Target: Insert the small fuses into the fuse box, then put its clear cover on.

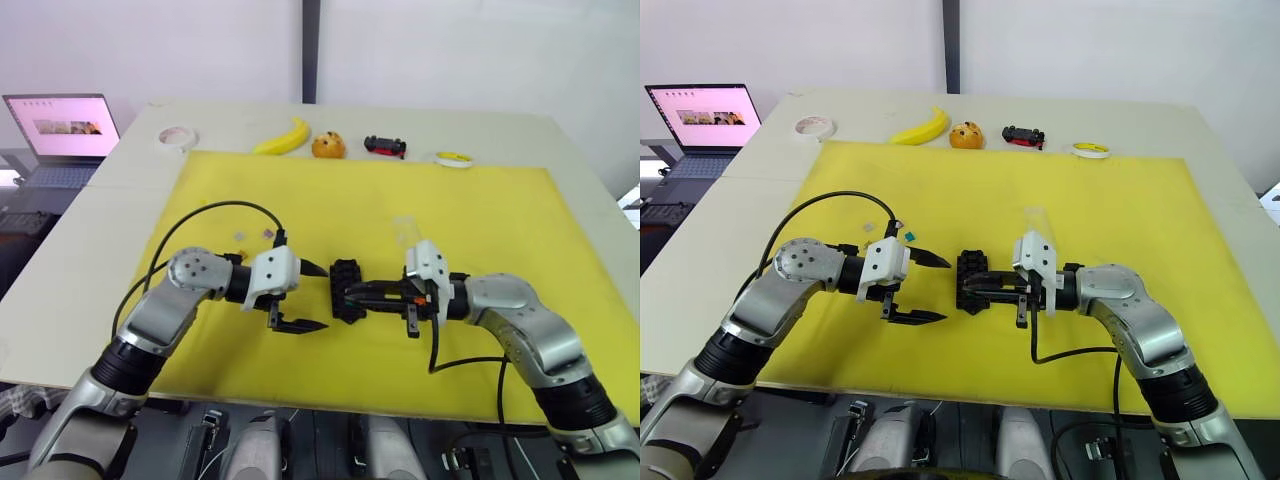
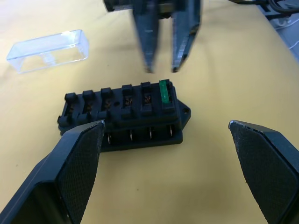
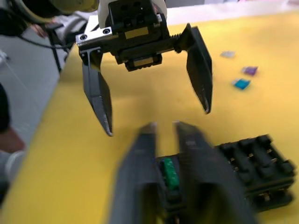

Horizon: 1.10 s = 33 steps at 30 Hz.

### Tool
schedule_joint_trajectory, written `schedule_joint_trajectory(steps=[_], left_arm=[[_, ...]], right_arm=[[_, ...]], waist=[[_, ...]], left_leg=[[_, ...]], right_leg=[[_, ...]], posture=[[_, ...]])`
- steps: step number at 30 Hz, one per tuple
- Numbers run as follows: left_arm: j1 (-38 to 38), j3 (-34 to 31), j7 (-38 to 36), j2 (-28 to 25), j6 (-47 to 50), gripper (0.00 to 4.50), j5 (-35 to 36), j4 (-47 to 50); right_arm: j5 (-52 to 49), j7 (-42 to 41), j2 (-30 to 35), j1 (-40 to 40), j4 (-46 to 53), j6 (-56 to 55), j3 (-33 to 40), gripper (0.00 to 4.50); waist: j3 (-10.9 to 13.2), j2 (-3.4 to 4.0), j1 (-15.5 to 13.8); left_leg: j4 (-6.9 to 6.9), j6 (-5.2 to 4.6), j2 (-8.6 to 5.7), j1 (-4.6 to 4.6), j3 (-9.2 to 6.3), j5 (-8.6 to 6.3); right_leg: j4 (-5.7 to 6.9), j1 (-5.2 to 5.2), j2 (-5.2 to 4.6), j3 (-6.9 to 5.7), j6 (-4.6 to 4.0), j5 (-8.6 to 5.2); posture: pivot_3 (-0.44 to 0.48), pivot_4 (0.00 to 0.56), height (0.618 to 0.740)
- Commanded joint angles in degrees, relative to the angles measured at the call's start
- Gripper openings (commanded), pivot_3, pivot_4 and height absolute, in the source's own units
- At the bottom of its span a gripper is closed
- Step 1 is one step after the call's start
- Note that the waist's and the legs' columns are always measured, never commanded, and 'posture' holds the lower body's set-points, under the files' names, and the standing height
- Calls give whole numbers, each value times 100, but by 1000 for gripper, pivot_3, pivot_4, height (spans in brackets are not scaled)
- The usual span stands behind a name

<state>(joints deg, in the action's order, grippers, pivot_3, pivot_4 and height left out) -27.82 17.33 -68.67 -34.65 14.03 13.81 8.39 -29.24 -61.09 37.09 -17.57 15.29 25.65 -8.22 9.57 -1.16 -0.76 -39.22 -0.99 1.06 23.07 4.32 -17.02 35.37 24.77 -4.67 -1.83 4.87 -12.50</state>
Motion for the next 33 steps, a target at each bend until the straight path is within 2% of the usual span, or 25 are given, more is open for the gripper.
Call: schedule_joint_trajectory(steps=[1,8,20,25,28,30,31,33], left_arm=[[-75,-10,-22,46,-120,4500,-7,85],[-78,-31,-15,73,-115,4500,-26,77],[-127,-56,-22,114,-154,4500,-56,-15],[162,-420,144,-6,205,4500,242,220],[786,-1034,350,-317,560,4500,560,583],[1036,-1258,480,-428,718,4500,682,752],[1348,-1593,489,-586,927,4500,894,841],[1854,-2115,497,-827,1176,4500,1187,985]], right_arm=[[-100,-5,9,-82,99,249,10,23],[615,110,159,-47,6,173,-338,23],[906,126,269,42,6,102,-382,23],[-279,375,338,158,789,756,894,23],[-533,668,659,752,1150,1046,1947,23],[-608,754,811,1024,1235,1133,2291,23],[-519,801,938,1300,1143,1147,2641,23],[-371,859,1122,1731,968,1137,3175,554]], waist=[[0,0,1],[-1,0,3],[-2,0,2],[-2,0,3],[-2,0,6],[-2,0,9],[-2,0,7],[-2,0,8]], left_leg=[[0,0,0,0,0,0],[0,0,-1,0,1,0],[0,-2,0,-35,-3,-1],[0,-4,2,-34,-10,-3],[2,-14,22,-34,-10,-11],[6,-18,27,-37,-7,-14],[6,-18,28,-39,-5,-14],[5,-16,30,-44,-1,-14]], right_leg=[[0,0,0,0,0,0],[0,0,0,0,0,0],[1,-30,0,1,0,0],[0,-31,-3,2,0,0],[-4,-30,-3,2,1,0],[-6,-30,-2,2,1,-1],[-5,-30,-2,2,1,-1],[-2,-32,-3,3,-1,-2]], posture=[[0,150,740],[0,150,740],[0,150,740],[0,150,740],[0,150,740],[0,150,740],[0,150,740],[0,150,740]])
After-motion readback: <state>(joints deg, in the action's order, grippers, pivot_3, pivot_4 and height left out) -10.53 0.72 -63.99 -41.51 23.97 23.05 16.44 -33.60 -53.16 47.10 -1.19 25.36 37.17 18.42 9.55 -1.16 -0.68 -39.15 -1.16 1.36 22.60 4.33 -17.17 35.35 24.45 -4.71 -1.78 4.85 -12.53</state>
